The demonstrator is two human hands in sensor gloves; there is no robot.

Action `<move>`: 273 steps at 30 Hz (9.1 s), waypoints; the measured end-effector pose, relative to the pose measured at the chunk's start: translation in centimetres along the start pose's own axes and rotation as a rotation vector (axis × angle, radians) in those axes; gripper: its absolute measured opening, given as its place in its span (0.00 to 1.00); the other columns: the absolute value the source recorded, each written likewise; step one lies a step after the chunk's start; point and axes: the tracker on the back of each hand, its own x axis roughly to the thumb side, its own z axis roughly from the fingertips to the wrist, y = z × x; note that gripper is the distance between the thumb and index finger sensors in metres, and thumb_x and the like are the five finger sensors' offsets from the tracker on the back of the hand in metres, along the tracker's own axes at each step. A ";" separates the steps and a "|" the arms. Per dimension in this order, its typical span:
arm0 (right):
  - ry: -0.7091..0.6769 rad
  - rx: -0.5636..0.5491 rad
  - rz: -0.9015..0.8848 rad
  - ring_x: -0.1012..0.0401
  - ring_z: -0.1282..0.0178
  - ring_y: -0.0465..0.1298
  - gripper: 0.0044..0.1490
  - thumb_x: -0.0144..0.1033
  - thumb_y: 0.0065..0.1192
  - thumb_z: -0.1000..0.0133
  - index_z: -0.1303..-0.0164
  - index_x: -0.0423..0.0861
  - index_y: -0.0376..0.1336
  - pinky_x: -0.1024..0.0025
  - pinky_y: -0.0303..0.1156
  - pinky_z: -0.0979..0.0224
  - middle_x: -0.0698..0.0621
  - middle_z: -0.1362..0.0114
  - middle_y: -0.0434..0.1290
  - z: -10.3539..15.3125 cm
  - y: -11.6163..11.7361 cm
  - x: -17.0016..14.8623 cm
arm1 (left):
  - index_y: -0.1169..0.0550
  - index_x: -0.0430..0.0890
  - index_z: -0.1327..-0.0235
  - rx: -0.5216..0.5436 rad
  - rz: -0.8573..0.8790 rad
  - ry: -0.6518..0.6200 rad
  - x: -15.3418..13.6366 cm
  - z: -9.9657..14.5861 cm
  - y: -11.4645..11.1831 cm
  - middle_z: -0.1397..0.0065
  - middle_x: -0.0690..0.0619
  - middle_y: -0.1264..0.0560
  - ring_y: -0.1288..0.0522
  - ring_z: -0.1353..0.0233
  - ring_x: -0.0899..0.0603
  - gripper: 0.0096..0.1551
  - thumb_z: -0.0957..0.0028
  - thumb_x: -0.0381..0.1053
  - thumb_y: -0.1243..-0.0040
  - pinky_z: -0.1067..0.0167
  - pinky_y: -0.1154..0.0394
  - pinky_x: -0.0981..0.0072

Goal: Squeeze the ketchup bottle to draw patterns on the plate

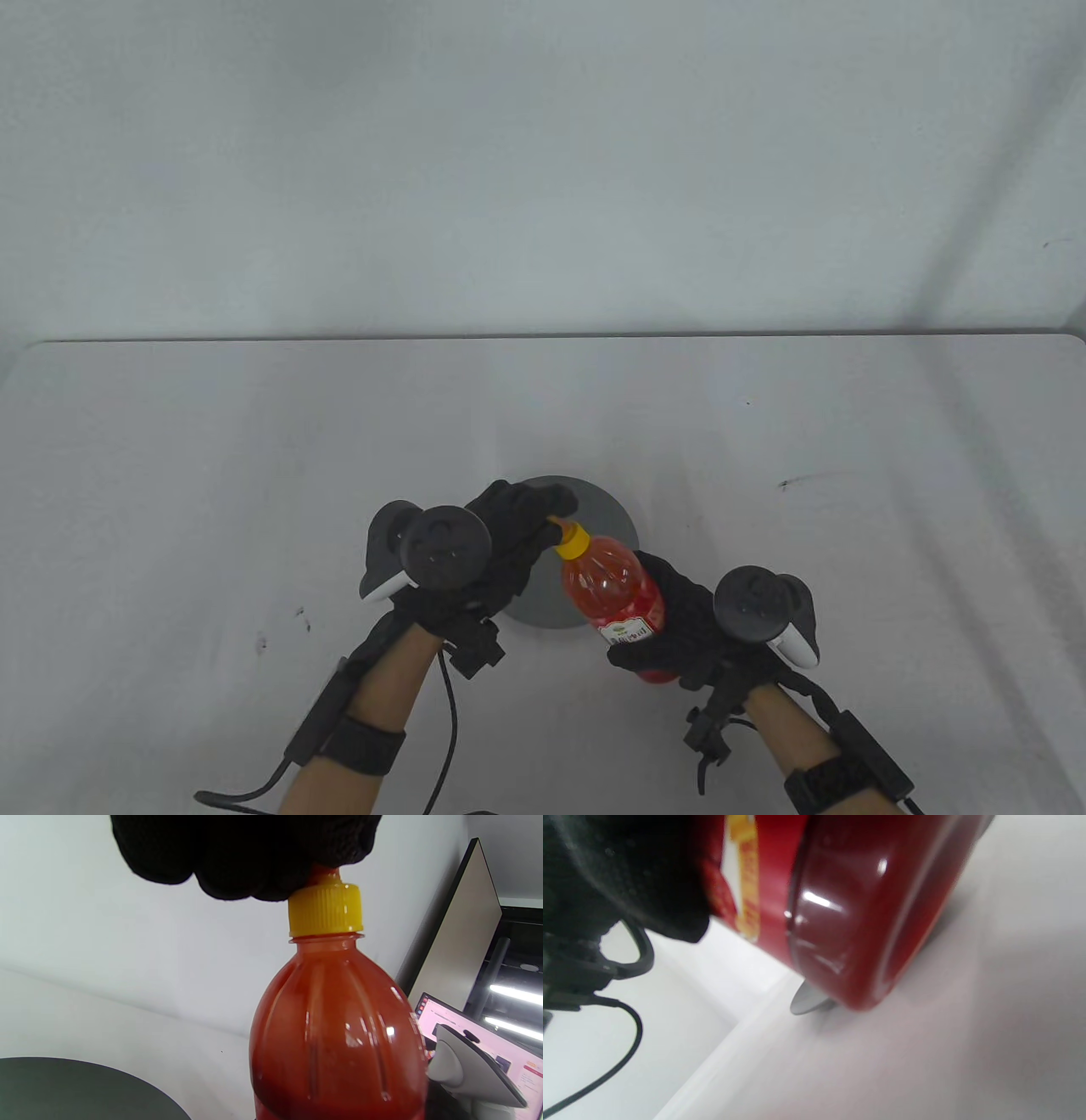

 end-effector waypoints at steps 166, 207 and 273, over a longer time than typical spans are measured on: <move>0.122 0.007 0.943 0.39 0.27 0.70 0.66 0.62 0.84 0.52 0.16 0.40 0.51 0.32 0.66 0.27 0.34 0.20 0.68 -1.4 -2.7 3.1 | 0.30 0.44 0.28 -0.208 -0.411 0.461 -8.1 8.3 -2.4 0.33 0.43 0.23 0.22 0.35 0.40 0.26 0.40 0.47 0.45 0.37 0.25 0.43; 0.135 0.119 1.204 0.43 0.30 0.74 0.63 0.62 0.85 0.56 0.18 0.47 0.54 0.35 0.70 0.28 0.40 0.22 0.70 -9.2 0.5 5.2 | 0.30 0.42 0.29 -0.153 -0.361 0.510 -9.7 8.8 -2.1 0.34 0.43 0.22 0.21 0.37 0.41 0.27 0.40 0.48 0.45 0.38 0.24 0.43; 0.191 0.147 1.225 0.44 0.35 0.74 0.63 0.64 0.84 0.55 0.22 0.41 0.54 0.36 0.70 0.27 0.37 0.27 0.73 -8.4 0.4 3.2 | 0.30 0.42 0.29 -0.088 -0.356 0.541 -10.4 9.4 -1.2 0.35 0.43 0.22 0.21 0.37 0.41 0.27 0.40 0.48 0.45 0.39 0.24 0.43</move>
